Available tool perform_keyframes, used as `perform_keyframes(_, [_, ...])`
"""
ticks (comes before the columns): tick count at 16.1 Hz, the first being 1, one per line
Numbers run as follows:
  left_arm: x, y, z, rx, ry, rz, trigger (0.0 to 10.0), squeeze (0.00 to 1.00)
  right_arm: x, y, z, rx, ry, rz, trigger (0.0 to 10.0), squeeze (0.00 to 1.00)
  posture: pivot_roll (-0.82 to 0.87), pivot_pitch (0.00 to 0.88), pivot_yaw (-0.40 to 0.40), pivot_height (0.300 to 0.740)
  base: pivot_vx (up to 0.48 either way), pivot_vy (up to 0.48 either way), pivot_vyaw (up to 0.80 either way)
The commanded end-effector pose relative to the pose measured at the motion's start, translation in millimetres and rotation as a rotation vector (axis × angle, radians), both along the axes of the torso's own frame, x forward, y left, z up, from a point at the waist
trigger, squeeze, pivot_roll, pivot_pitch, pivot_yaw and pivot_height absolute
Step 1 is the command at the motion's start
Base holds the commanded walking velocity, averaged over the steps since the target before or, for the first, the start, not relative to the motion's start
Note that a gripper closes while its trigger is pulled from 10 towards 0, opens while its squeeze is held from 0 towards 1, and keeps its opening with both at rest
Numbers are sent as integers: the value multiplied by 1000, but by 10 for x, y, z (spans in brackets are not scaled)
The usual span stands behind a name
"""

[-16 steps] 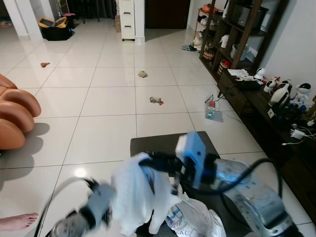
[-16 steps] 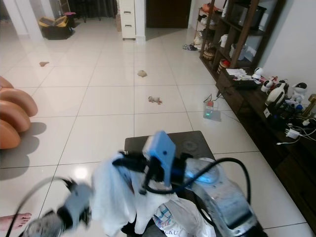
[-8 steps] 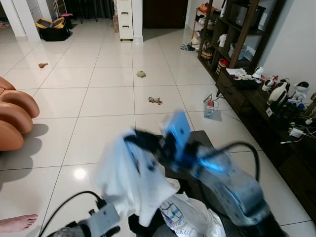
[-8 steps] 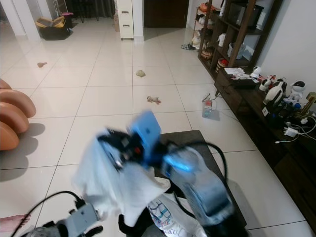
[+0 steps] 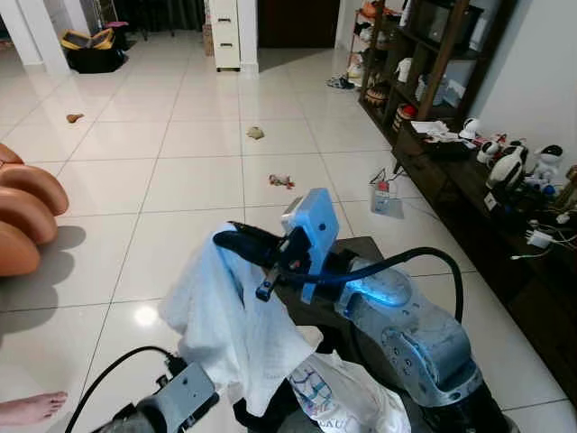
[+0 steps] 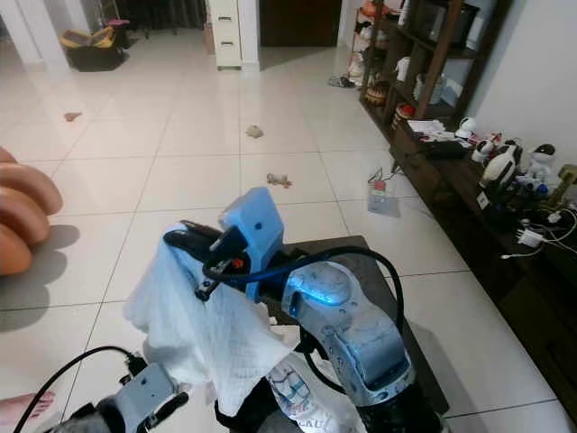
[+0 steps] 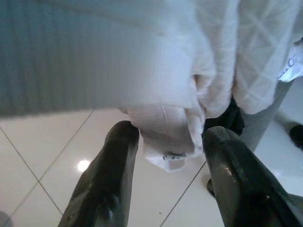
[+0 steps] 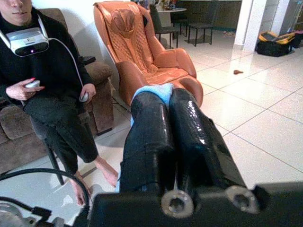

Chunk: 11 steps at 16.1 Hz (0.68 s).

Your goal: Hang hanger

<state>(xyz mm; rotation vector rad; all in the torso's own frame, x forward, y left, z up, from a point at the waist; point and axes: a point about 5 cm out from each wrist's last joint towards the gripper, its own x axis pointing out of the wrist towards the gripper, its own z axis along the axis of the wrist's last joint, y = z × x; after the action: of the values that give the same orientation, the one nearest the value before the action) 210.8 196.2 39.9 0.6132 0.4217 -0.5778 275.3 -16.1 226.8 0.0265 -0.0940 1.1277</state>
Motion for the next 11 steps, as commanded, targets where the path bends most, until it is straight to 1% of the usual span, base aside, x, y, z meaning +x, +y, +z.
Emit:
perform_keyframes(1, [-57,-5,36,-36,12,-8,10000,1000,45,-47,39,23,-2,-17,10000,0,126,67,-52,740,0,0,0])
perform_keyframes(3, [-113,34,41,-46,21,8,10000,1000,99,-87,-7,11,11,-51,10000,0,132,70,-49,740,0,0,0])
perform_keyframes(4, [-136,60,40,-66,28,29,10000,1000,115,-95,-12,7,14,-60,10000,0,131,72,-50,740,0,0,0])
perform_keyframes(6, [-145,84,56,-74,7,52,10000,1000,122,-98,2,10,14,-63,10000,0,128,71,-51,740,0,0,0])
perform_keyframes(7, [-142,59,122,-122,-24,84,10000,1000,131,-103,-3,9,16,-70,10000,0,132,74,-50,740,0,0,0])
perform_keyframes(9, [-215,32,107,-153,4,97,10000,1000,154,-111,-24,5,24,-85,10000,0,133,76,-50,740,0,0,0])
perform_keyframes(10, [-271,68,70,-145,7,128,10000,1000,163,-115,-23,2,21,-92,10000,0,132,78,-51,740,0,0,0])
perform_keyframes(11, [-283,84,73,-153,-3,147,10000,1000,169,-119,-22,0,19,-98,10000,0,132,78,-51,740,0,0,0])
